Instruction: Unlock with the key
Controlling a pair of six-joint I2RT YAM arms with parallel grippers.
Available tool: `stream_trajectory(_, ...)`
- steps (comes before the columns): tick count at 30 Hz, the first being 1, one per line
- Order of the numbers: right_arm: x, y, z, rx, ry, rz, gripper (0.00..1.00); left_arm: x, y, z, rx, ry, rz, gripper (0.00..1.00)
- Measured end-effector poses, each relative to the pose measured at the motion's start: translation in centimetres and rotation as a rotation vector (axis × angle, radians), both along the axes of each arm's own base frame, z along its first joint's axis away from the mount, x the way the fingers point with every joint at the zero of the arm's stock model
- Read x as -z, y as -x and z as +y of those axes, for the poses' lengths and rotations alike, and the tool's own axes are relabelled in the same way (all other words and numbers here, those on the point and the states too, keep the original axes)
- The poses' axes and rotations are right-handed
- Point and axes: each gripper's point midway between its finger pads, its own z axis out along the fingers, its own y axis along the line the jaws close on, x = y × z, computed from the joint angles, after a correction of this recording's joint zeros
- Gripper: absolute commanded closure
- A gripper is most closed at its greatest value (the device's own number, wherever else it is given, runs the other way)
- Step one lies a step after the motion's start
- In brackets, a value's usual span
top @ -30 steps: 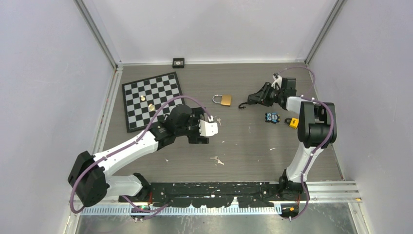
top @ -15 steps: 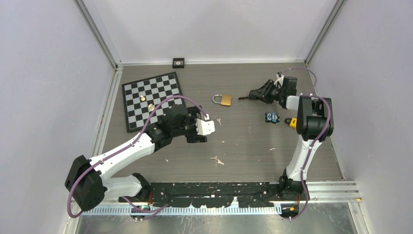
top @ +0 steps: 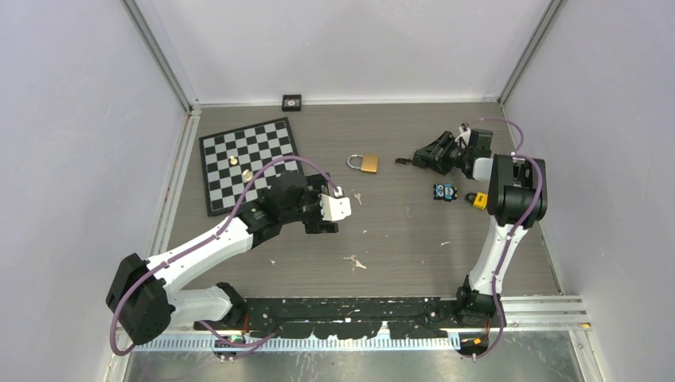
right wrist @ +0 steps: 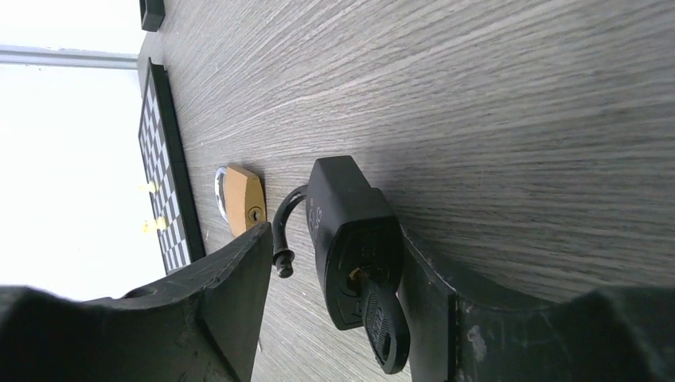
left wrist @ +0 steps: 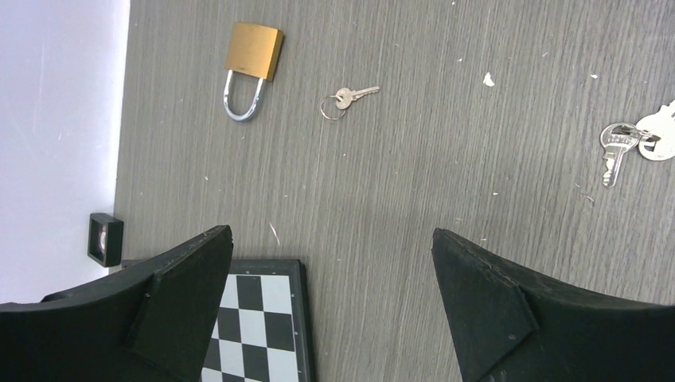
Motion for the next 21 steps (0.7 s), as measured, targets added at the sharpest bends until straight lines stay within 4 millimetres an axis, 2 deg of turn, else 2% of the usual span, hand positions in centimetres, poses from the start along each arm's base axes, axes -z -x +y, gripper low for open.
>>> stream_trajectory(7, -0.7, 0.3, -0.1, -0.004, -0.002, 0.021, 0.18, 0.0, 0.2, -0.1, 0.006, 0.008, 0.009, 0.01)
stream_trajectory(21, -0.5, 3.5, -1.3, -0.031, 0.163, 0.197, 0.13, 0.0, 0.2, 0.0, -0.009, 0.021, 0.026, 0.00)
